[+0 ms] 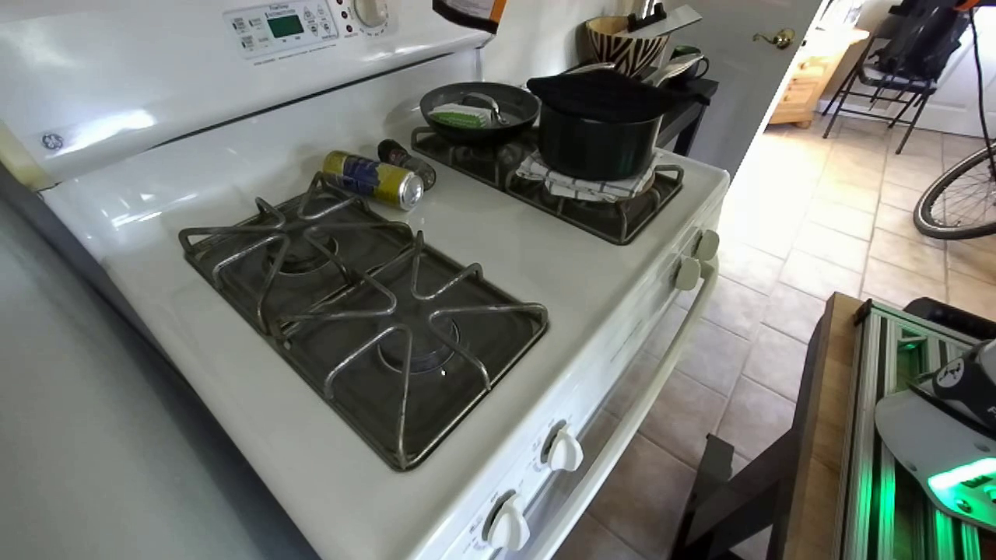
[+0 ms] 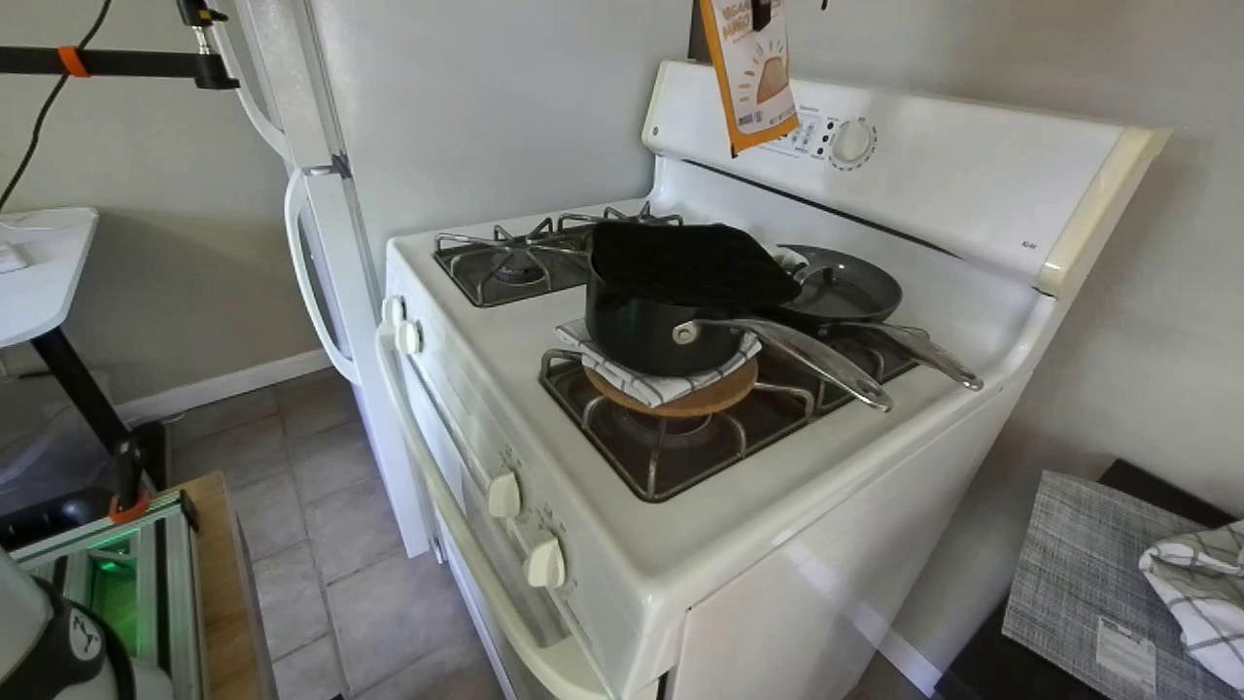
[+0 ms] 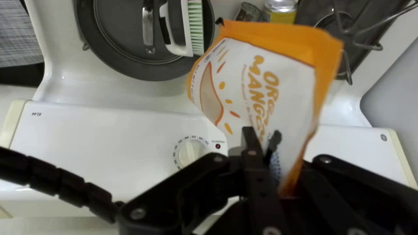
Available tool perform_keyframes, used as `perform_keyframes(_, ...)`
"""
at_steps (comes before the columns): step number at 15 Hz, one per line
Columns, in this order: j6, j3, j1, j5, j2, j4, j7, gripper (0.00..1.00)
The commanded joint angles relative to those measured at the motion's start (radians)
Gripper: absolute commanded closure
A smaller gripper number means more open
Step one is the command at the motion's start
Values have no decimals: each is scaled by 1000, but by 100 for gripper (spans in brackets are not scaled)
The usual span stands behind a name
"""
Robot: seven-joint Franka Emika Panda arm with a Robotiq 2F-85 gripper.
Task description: Move the yellow packet to the right
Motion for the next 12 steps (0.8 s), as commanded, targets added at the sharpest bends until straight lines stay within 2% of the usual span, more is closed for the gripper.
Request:
perform_keyframes(1, 52, -9, 34, 21, 46, -34, -3, 100)
perform_keyframes(7, 257, 21, 71, 119, 178, -44, 40, 100)
perform_keyframes(12, 411, 18, 80, 102, 275, -21, 84, 100)
